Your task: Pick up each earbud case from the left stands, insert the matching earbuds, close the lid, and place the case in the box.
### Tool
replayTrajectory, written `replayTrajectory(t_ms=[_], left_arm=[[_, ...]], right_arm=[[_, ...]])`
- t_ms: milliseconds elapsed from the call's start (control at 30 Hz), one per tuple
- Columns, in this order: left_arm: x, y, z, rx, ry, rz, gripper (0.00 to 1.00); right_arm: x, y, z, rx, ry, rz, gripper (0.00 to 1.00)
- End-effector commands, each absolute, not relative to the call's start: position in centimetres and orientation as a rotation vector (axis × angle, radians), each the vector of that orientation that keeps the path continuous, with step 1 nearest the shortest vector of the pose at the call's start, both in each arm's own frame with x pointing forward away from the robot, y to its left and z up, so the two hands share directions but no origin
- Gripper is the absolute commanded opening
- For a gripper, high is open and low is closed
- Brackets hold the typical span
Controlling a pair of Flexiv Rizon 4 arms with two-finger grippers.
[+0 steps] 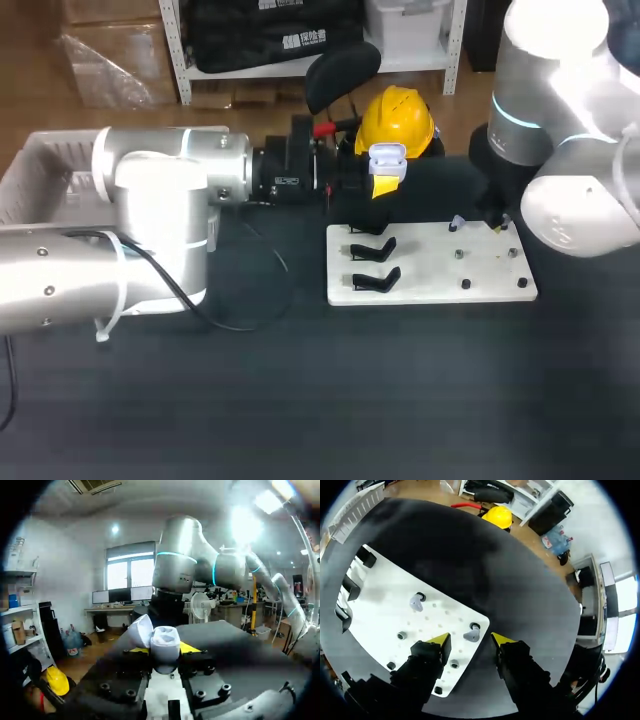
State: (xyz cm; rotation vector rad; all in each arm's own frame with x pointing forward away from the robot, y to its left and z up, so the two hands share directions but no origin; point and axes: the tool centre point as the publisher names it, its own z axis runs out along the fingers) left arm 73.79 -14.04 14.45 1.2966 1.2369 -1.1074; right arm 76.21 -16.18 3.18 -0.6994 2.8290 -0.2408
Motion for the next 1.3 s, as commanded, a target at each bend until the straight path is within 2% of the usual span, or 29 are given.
replayTrajectory(t_ms=[33,200,267,400,933,1100,1300], left_arm=[[73.5,-14.0,14.3,1.289,1.231,-1.101,0.0],[73.5,-14.0,14.3,1.289,1.231,-1.101,0.0],[73.5,-14.0,14.3,1.289,1.231,-1.101,0.0],[73.5,-14.0,14.3,1.289,1.231,-1.101,0.0],[73.5,-14.0,14.3,1.289,1.231,-1.101,0.0],[73.5,-14.0,14.3,1.289,1.231,-1.101,0.0],[73.5,-14.0,14.3,1.289,1.231,-1.101,0.0]], right_arm=[[76.4,-16.0,3.1,-0.677,2.834,-0.251,0.54],[76.4,-16.2,2.9,-0.646,2.84,-0.271,0.56],[76.4,-16.2,2.8,-0.647,2.841,-0.263,0.5],[76.5,-16.2,2.7,-0.651,2.845,-0.268,0.46],[77.2,-16.3,2.4,-0.655,2.847,-0.275,0.42],[77.2,-16.2,2.3,-0.654,2.851,-0.274,0.34],[77.3,-16.1,2.0,-0.652,2.856,-0.273,0.32]])
